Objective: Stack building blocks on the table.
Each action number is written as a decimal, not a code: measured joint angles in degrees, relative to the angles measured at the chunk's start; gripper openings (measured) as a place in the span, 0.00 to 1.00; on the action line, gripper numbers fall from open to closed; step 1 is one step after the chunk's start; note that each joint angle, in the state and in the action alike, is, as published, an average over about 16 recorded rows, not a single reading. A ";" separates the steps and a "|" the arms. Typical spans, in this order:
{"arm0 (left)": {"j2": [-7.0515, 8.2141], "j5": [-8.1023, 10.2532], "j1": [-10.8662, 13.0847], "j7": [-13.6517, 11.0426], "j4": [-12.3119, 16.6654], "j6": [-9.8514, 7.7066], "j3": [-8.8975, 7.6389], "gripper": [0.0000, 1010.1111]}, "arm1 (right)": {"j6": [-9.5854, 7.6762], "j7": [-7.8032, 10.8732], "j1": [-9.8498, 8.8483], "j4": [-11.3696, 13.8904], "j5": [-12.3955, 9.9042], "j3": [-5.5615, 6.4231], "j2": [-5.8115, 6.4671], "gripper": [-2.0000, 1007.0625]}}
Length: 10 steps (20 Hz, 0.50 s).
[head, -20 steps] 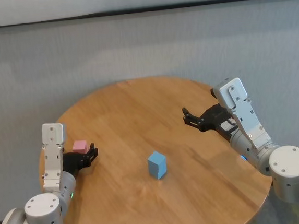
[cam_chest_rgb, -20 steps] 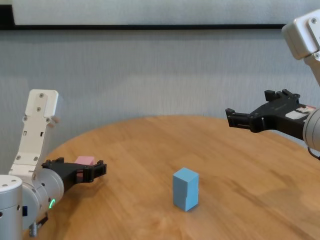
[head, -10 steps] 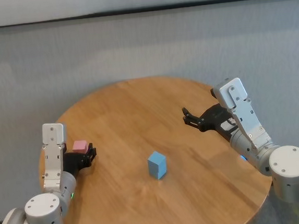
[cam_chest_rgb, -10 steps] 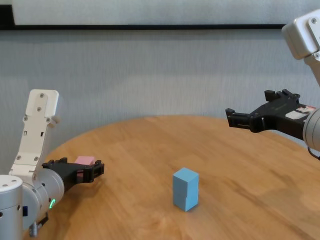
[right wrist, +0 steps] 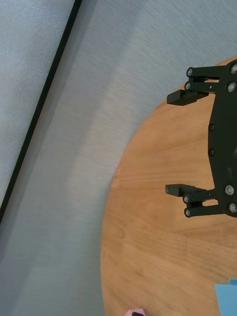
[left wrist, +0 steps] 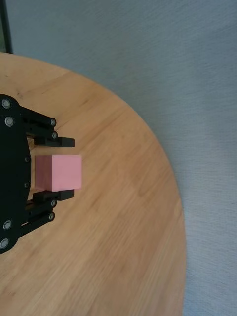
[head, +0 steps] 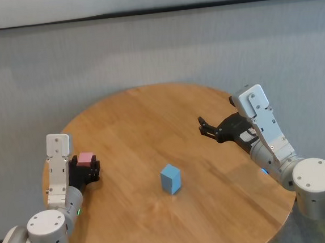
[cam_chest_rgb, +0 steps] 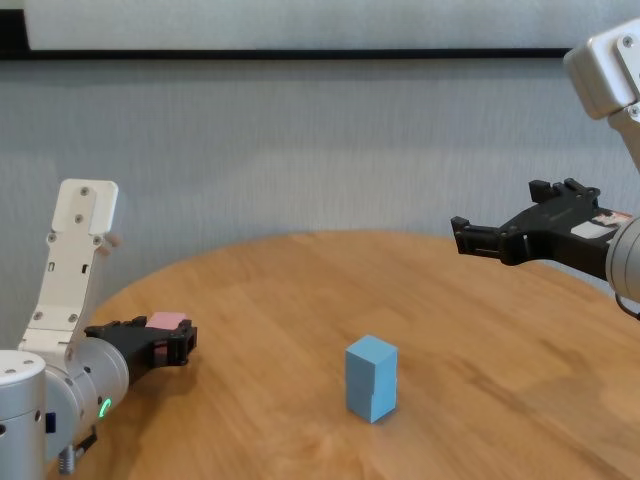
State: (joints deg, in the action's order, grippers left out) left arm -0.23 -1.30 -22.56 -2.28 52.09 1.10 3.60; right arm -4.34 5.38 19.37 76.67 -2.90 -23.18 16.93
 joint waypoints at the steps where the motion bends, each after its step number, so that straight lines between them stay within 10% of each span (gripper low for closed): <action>1: 0.00 0.00 0.00 0.00 0.00 0.00 0.00 0.55 | 0.00 0.00 0.00 0.00 0.00 0.00 0.00 1.00; 10: 0.00 -0.02 0.03 -0.01 0.04 -0.02 0.04 0.41 | 0.00 0.00 0.00 0.00 0.00 0.00 0.00 1.00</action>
State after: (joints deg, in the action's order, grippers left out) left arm -0.23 -1.31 -22.53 -2.28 52.14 1.08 3.64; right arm -4.34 5.38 19.37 76.67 -2.90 -23.18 16.93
